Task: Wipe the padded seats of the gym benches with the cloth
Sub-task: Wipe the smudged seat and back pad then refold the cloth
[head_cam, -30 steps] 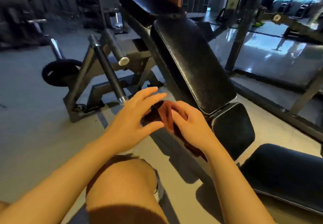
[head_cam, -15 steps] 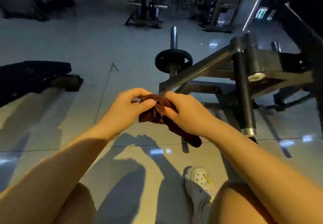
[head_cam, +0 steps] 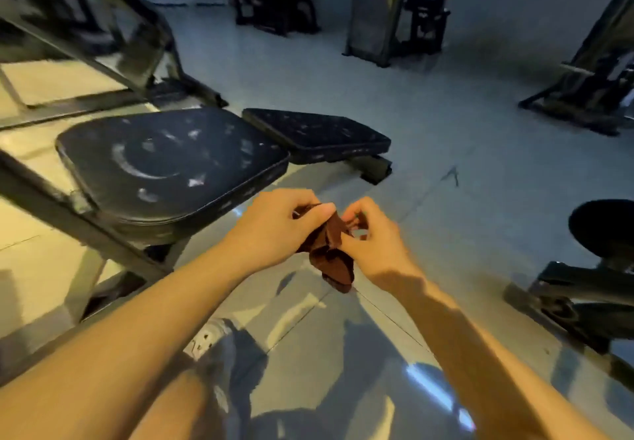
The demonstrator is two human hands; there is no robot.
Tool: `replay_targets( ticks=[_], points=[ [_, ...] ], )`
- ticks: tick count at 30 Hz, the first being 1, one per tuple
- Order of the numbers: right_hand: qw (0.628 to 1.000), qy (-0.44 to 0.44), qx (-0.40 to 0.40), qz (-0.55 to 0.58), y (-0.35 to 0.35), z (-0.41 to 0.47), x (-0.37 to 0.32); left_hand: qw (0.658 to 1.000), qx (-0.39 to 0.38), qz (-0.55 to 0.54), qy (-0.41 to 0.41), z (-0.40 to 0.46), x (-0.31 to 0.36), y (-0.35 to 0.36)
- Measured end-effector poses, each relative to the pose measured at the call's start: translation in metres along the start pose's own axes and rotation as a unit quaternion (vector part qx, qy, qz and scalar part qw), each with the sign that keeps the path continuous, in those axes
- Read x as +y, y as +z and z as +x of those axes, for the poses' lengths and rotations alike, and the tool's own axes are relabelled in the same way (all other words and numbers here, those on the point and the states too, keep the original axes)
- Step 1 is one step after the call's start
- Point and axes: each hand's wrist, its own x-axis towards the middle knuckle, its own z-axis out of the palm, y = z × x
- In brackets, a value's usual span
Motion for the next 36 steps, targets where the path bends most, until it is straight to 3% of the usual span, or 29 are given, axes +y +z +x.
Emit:
replay_targets(
  ticks=[6,11,14,22,25,29,33,36],
  points=[
    [0.977,-0.131,-0.119,-0.118,0.054,0.029,-0.042,0.99,0.103,0.045,-0.089,-0.035,-0.04,-0.04],
    [0.96,-0.136,-0.207,-0.132,0.059,0.032,-0.078,0.985,0.152,0.024,-0.081,-0.057,-0.05,-0.058],
    [0.961,-0.136,-0.213,-0.116,0.053,0.031,-0.087,0.982,0.176,-0.023,-0.071,-0.059,-0.048,-0.059],
    [0.986,-0.012,-0.151,0.07,0.037,0.038,-0.004,0.996,0.037,-0.008,-0.085,-0.019,-0.04,-0.033],
    [0.988,-0.057,-0.137,0.048,0.04,0.063,-0.002,0.995,0.025,0.021,-0.096,-0.001,-0.037,-0.024],
    [0.975,-0.149,-0.167,0.003,0.023,0.088,-0.027,0.987,0.111,-0.02,-0.113,0.02,-0.035,-0.03],
    [0.95,-0.183,-0.248,0.054,0.004,0.103,-0.036,0.974,0.197,-0.059,-0.091,0.039,-0.037,-0.034],
    [0.946,-0.177,-0.263,0.065,0.002,0.131,-0.044,0.968,0.228,-0.066,-0.088,0.06,-0.043,-0.039]
  ],
)
